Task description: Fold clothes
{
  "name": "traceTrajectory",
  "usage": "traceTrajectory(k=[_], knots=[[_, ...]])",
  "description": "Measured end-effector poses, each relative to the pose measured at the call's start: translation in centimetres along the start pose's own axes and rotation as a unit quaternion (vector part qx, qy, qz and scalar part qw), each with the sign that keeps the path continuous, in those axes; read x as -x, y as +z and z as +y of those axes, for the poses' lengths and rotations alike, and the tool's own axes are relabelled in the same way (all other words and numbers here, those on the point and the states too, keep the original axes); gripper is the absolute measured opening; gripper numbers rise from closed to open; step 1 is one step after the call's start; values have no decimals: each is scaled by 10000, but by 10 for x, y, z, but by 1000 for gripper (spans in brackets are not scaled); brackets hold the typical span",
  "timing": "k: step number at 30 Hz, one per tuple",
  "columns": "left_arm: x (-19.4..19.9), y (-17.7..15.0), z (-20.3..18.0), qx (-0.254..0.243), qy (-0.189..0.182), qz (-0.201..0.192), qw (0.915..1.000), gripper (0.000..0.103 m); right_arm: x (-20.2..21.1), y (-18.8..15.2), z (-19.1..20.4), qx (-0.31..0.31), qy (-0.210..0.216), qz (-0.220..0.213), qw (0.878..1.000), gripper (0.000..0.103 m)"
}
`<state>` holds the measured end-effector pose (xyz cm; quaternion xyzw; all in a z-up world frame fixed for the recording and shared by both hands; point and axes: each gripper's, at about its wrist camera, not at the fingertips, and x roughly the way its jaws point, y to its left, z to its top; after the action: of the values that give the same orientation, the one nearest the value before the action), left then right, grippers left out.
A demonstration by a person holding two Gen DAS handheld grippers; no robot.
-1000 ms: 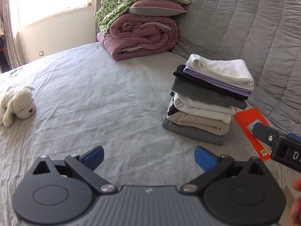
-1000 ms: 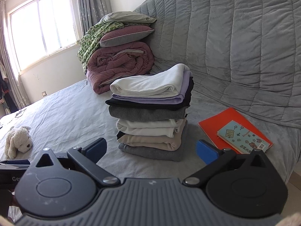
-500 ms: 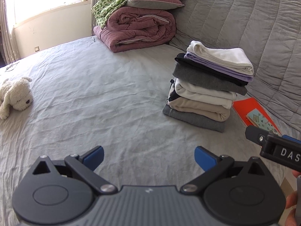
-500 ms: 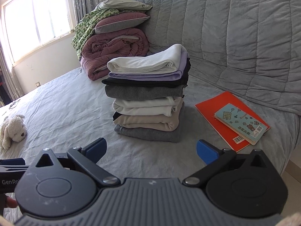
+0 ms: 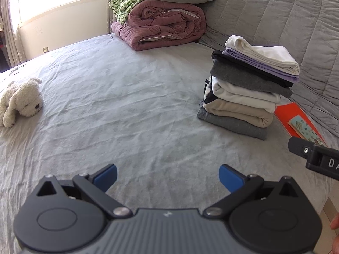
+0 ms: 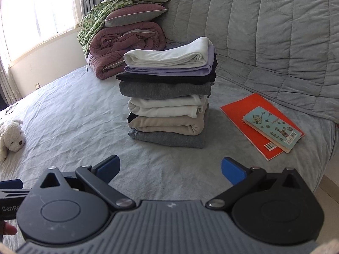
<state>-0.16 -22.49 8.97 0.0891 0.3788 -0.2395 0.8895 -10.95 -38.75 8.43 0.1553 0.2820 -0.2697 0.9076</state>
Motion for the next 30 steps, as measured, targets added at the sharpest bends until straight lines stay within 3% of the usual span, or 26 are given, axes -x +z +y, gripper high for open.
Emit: traceTrajectory(k=[15,30], knots=[[15,7,-25,-212,-88,-110,9997,102,24,10,-9,-56,-107,-252,9996,103],[24,10,-28,-242,-76,-138,9996,102,31,10,-5,-58,-112,-292,9995,103]])
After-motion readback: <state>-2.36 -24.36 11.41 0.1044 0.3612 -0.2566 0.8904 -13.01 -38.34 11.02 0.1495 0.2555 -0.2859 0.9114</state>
